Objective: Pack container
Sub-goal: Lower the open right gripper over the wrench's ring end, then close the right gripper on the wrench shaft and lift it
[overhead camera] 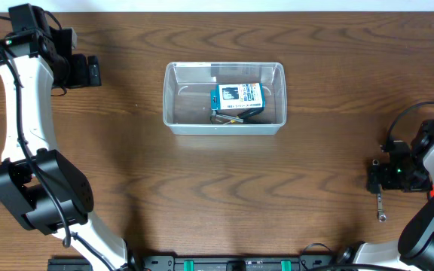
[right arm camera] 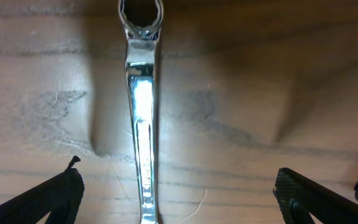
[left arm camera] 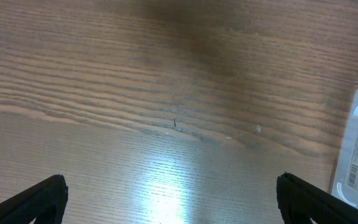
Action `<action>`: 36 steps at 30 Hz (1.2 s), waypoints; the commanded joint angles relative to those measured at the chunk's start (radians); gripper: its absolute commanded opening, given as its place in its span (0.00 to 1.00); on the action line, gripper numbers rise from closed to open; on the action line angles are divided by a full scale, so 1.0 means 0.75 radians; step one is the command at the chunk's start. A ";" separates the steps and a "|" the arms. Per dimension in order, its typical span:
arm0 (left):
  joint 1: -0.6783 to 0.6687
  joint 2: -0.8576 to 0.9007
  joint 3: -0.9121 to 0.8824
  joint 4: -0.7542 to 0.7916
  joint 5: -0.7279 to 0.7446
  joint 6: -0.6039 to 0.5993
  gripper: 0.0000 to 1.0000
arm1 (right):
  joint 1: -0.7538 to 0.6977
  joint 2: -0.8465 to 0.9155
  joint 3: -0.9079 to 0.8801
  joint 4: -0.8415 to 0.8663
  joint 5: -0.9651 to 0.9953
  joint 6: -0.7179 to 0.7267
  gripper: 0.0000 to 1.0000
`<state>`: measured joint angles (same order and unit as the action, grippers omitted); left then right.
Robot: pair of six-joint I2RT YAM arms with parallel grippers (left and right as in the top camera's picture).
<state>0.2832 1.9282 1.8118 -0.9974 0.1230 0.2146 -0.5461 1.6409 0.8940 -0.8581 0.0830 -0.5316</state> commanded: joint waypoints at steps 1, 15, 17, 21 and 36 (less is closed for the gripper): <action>0.003 0.010 -0.010 -0.004 -0.016 0.013 0.98 | -0.008 0.010 -0.011 0.027 -0.012 0.058 0.99; 0.003 0.010 -0.010 -0.004 -0.016 0.013 0.98 | -0.001 0.012 -0.057 0.071 -0.042 0.039 0.99; 0.003 0.010 -0.010 -0.004 -0.016 0.013 0.98 | -0.001 0.012 -0.059 0.074 -0.042 0.038 0.99; 0.003 0.010 -0.010 -0.004 -0.016 0.013 0.98 | -0.001 0.012 -0.078 0.087 -0.042 0.039 0.99; 0.003 0.010 -0.010 -0.004 -0.016 0.013 0.98 | -0.001 0.012 -0.096 0.109 -0.047 0.038 0.99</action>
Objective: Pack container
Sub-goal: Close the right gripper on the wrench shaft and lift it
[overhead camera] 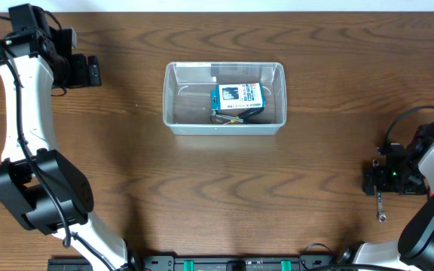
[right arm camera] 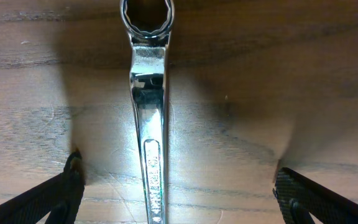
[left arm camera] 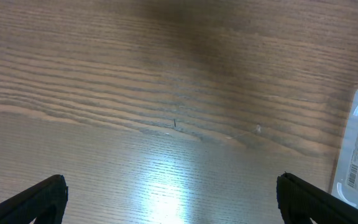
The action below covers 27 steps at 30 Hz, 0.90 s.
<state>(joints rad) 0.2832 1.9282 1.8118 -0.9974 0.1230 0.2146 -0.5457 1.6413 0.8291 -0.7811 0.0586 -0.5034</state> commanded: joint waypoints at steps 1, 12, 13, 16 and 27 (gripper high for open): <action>0.003 0.010 -0.010 -0.004 -0.016 0.013 0.98 | -0.001 0.011 -0.010 0.006 -0.014 0.001 0.99; 0.003 0.010 -0.010 -0.004 -0.016 0.013 0.98 | -0.001 0.011 -0.011 0.010 -0.014 0.001 0.85; 0.003 0.010 -0.010 -0.004 -0.016 0.013 0.98 | -0.001 0.011 -0.011 0.010 -0.015 0.001 0.82; 0.003 0.010 -0.010 -0.004 -0.016 0.013 0.98 | -0.001 0.011 -0.011 0.010 -0.015 0.001 0.77; 0.003 0.010 -0.010 -0.004 -0.016 0.013 0.98 | -0.001 0.011 -0.011 0.010 -0.015 0.002 0.59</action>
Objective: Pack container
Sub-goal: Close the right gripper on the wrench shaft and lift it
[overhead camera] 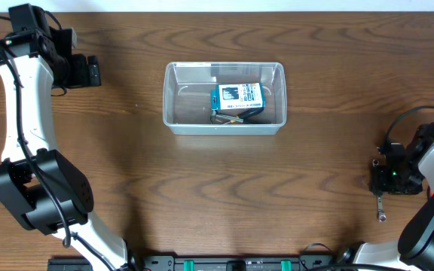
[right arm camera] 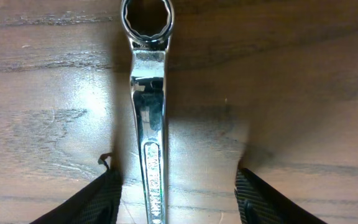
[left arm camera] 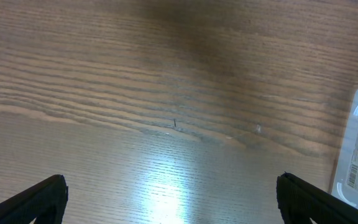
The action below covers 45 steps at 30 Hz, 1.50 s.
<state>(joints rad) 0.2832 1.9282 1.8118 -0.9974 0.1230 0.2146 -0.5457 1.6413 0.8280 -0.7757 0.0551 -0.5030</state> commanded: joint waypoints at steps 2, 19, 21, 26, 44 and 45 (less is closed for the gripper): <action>0.003 0.010 -0.010 -0.004 -0.016 0.013 0.98 | -0.001 0.011 -0.010 0.003 -0.010 0.001 0.58; 0.003 0.010 -0.010 -0.004 -0.016 0.013 0.98 | -0.001 0.011 -0.010 0.023 -0.051 0.002 0.33; 0.003 0.010 -0.010 -0.004 -0.016 0.013 0.98 | -0.001 0.011 -0.010 0.023 -0.051 0.001 0.30; 0.003 0.010 -0.010 -0.004 -0.016 0.013 0.98 | -0.001 0.011 -0.010 0.026 -0.051 0.002 0.23; 0.003 0.010 -0.010 -0.004 -0.016 0.013 0.98 | -0.001 0.011 -0.010 0.029 -0.080 0.002 0.08; 0.003 0.010 -0.010 -0.004 -0.016 0.013 0.98 | -0.001 0.011 -0.010 0.030 -0.080 0.002 0.08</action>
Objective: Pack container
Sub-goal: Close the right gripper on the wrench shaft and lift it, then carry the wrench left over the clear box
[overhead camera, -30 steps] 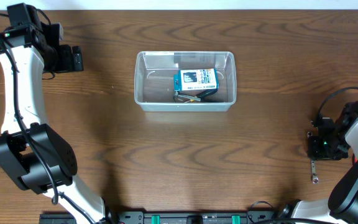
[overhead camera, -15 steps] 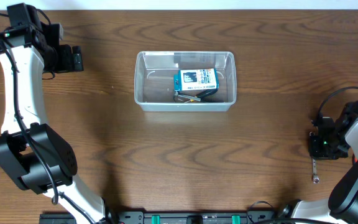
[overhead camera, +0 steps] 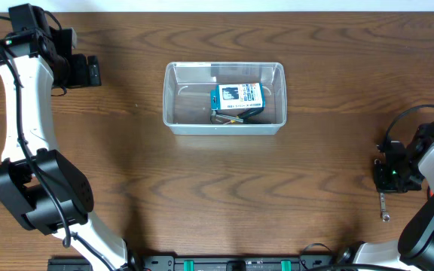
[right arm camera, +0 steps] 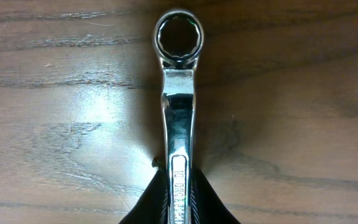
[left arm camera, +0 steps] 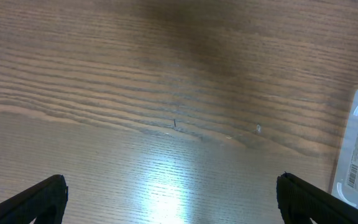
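Note:
A clear plastic container (overhead camera: 224,98) stands at the table's upper middle with a blue and white box (overhead camera: 237,95) and some metal pieces inside. A chrome wrench (right arm camera: 178,112) lies on the wood at the right edge; its lower end (overhead camera: 384,213) shows beneath the arm in the overhead view. My right gripper (right arm camera: 178,202) is shut on the wrench's shaft, ring end pointing away. My left gripper (left arm camera: 169,199) hangs open over bare wood at the far left, with the container's corner at its right.
The table's wooden top (overhead camera: 224,188) spreads between the arms. A cable (overhead camera: 417,111) loops by the right arm. A black rail (overhead camera: 232,263) runs along the front edge.
My right gripper's fingers stood apart on either side of the wrench and are now shut on its shaft. The wrench sits slightly further right in the wrist view. The left arm is unchanged.
My right gripper was wide open above the wrench on the table. Then it was lower, fingers still wide on both sides of the shaft. Then the fingers were narrower, and now they clamp the wrench. The left arm and the container stayed put throughout.

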Action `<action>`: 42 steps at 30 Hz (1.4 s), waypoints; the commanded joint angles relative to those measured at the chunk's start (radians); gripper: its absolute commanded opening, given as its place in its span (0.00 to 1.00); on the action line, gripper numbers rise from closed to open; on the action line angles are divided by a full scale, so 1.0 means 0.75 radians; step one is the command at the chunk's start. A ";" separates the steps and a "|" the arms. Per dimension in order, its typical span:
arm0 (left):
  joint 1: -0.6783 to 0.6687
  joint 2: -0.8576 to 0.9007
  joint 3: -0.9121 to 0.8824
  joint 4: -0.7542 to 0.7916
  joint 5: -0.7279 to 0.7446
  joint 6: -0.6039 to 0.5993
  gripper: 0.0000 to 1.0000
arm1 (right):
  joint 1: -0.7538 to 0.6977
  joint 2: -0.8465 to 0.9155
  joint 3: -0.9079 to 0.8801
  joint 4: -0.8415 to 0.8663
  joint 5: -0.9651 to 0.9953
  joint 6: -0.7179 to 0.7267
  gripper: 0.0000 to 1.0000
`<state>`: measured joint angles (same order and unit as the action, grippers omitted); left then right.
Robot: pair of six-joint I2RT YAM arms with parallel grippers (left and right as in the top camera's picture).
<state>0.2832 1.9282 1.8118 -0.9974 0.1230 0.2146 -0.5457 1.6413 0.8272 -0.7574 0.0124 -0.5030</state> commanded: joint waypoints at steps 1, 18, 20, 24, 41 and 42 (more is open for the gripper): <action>0.003 0.010 -0.010 -0.004 -0.016 0.013 0.98 | -0.001 0.011 -0.009 0.005 -0.023 0.002 0.08; 0.003 0.010 -0.010 -0.004 -0.016 0.013 0.98 | -0.001 0.011 0.038 0.022 -0.024 0.052 0.01; 0.003 0.010 -0.010 -0.004 -0.016 0.013 0.98 | 0.005 0.011 0.069 0.015 -0.026 0.057 0.01; 0.003 0.010 -0.010 -0.004 -0.016 0.013 0.98 | 0.030 0.011 0.137 -0.003 -0.047 0.062 0.01; 0.003 0.010 -0.010 -0.004 -0.016 0.013 0.98 | 0.450 0.011 0.882 0.014 -0.125 0.055 0.01; 0.003 0.010 -0.010 -0.004 -0.016 0.013 0.98 | 0.487 0.011 0.926 0.044 -0.134 0.055 0.01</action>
<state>0.2832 1.9282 1.8118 -0.9974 0.1230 0.2146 -0.2470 1.6470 1.4273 -0.7498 -0.0563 -0.4717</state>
